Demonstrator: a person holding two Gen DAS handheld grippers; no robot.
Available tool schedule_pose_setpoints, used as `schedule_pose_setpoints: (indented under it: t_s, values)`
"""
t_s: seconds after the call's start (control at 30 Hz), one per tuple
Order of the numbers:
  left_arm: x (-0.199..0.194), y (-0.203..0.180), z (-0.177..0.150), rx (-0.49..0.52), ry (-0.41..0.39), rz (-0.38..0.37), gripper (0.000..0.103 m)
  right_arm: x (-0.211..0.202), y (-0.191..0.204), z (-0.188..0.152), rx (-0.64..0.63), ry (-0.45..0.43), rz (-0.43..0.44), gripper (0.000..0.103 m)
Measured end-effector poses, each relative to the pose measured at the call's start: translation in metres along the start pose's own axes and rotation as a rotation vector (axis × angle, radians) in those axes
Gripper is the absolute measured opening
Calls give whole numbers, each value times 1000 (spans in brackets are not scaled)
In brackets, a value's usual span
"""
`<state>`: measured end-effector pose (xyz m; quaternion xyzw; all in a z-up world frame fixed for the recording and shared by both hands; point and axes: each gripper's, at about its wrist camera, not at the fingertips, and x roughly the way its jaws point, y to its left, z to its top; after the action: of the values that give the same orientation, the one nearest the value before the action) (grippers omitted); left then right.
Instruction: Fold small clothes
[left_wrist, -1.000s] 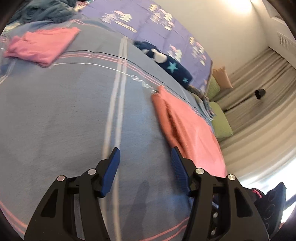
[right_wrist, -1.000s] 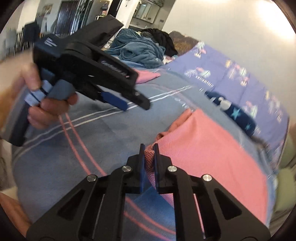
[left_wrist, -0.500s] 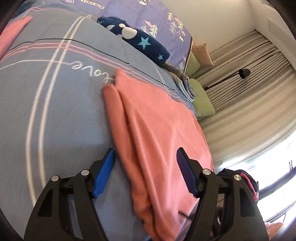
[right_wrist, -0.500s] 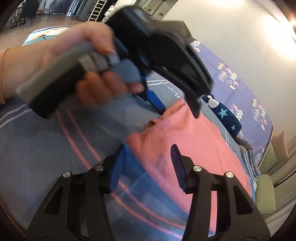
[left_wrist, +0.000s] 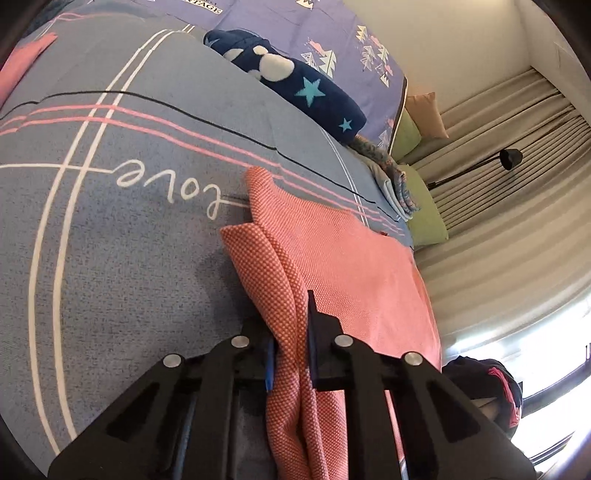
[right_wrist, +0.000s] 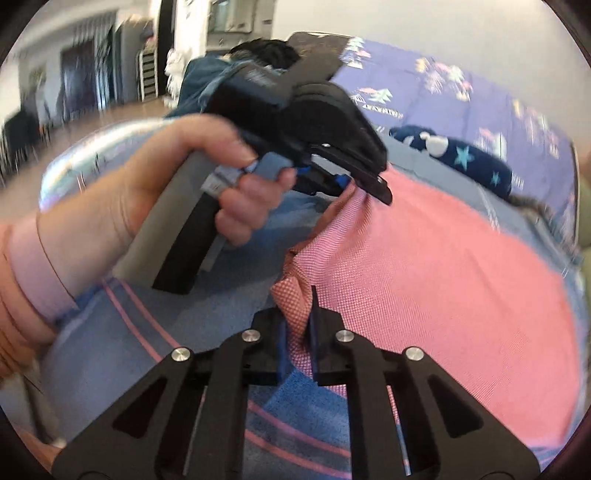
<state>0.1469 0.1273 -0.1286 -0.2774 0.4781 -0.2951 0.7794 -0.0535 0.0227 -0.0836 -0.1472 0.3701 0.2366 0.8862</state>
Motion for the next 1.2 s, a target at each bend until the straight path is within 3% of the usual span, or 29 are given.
schedule_pose_setpoints:
  t_s: [0.3,0.6,1.2]
  values:
    - [-8,-28,6,52,-33,33,13,-21,-8,1,59,-53,19,9]
    - [-11,-85,13,182,-53,123,12,-46,-47,-2,213,-112,95,9]
    - [47,-188,19,291,-14,188,12,-108,-150,-49,446,-279,79,8]
